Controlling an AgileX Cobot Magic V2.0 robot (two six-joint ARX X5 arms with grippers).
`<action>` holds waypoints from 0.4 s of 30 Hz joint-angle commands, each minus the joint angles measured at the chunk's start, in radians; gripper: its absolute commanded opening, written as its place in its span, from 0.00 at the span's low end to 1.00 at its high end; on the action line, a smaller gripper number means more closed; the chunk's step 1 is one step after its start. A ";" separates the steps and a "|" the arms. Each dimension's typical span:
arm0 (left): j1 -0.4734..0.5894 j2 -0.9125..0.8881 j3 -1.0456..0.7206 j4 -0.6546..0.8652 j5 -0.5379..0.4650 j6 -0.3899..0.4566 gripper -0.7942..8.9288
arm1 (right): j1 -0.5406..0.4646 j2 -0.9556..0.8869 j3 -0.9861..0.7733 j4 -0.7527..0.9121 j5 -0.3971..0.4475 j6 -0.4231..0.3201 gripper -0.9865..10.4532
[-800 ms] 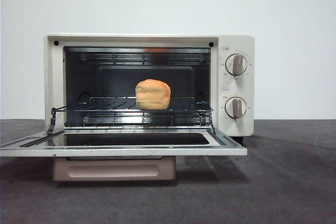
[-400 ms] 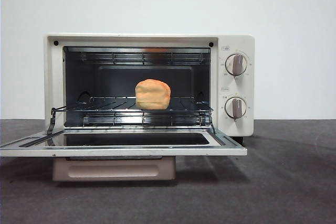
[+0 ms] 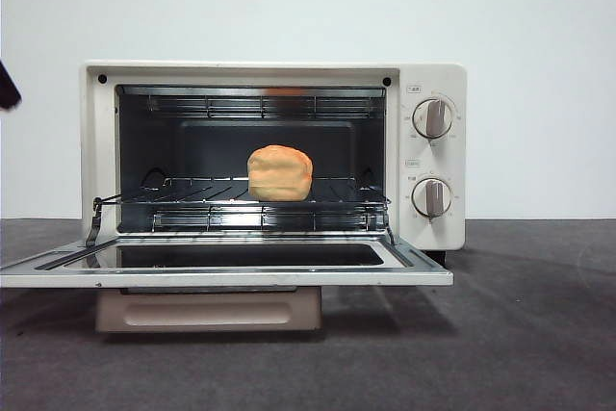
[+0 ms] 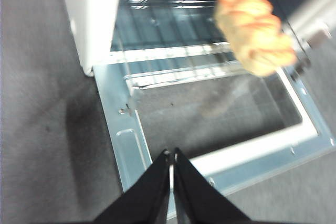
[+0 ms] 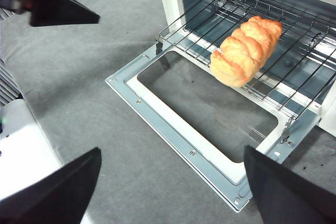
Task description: The left arm flap open the oven, the right arm pick bread and place it into oven, the left arm flap close the oven
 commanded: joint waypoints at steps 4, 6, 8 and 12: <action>0.117 0.137 -0.026 0.083 0.104 -0.008 0.10 | 0.011 0.006 0.012 -0.006 -0.001 -0.005 0.46; 0.150 0.187 -0.030 0.099 0.123 0.009 0.10 | 0.011 0.006 0.012 -0.010 -0.001 -0.005 0.46; 0.176 0.237 -0.031 0.118 0.125 0.016 0.10 | 0.011 0.006 0.012 -0.013 -0.001 -0.005 0.46; 0.208 0.350 -0.031 0.156 0.146 0.034 0.10 | 0.011 0.006 0.012 -0.013 -0.001 -0.009 0.46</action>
